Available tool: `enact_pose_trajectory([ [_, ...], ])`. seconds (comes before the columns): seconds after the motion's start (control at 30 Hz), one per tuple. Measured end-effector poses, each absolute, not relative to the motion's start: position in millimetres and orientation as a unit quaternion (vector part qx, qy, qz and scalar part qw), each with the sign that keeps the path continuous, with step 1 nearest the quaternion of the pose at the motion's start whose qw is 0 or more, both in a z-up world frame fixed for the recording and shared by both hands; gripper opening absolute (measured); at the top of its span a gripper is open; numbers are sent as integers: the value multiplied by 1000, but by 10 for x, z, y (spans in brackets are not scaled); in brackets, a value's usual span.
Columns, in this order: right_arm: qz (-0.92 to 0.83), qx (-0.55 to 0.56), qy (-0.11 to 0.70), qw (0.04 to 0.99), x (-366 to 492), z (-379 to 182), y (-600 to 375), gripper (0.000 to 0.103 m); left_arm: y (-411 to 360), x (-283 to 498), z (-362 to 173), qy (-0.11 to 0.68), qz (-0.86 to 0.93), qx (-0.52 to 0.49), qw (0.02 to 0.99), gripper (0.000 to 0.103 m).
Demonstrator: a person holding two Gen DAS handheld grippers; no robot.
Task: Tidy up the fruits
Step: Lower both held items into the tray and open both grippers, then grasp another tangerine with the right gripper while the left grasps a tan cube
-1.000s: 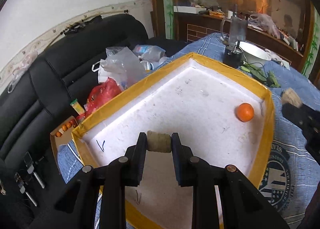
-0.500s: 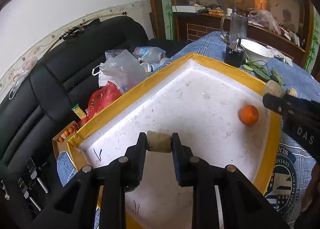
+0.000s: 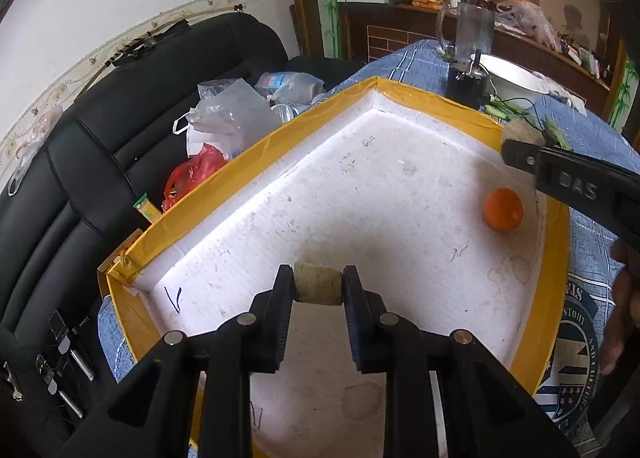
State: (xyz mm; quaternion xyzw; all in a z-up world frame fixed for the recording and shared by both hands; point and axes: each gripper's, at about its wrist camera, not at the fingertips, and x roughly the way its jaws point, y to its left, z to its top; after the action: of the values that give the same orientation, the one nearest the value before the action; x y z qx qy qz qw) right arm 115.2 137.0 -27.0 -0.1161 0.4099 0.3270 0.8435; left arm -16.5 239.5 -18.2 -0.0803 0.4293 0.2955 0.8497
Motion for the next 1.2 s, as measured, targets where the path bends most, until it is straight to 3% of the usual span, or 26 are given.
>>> enact_pose_trajectory([
  [0.27, 328, -116, 425, 835, 1291, -425, 1556, 36, 2413, -184, -218, 442, 288, -91, 844, 25],
  [0.33, 330, -122, 431, 831, 1309, -480, 1623, 36, 2437, -182, -247, 455, 292, -96, 835, 48],
  [0.37, 331, -125, 434, 829, 1317, -511, 1656, 37, 2446, -193, -248, 456, 296, -100, 834, 66],
  [0.4, 331, -127, 437, 827, 1326, -538, 1681, 37, 2459, -226, -236, 451, 303, -105, 833, 73],
  [0.5, 327, -131, 434, 829, 1329, -557, 1688, 50, 2464, -289, -204, 446, 304, -125, 832, 74],
  [0.57, 324, -130, 433, 831, 1327, -527, 1646, 66, 2439, -314, -171, 441, 304, -128, 835, 76],
  [0.6, 322, -129, 431, 833, 1322, -500, 1614, 66, 2412, -334, -140, 433, 305, -130, 838, 79],
  [0.93, 293, -76, 390, 869, 1123, -18, 578, 86, 1665, -161, 34, 394, 197, -121, 890, 79],
  [1.2, 162, -24, 385, 908, 1093, 25, -1136, 87, 829, 280, -84, 412, 97, -63, 904, 79],
])
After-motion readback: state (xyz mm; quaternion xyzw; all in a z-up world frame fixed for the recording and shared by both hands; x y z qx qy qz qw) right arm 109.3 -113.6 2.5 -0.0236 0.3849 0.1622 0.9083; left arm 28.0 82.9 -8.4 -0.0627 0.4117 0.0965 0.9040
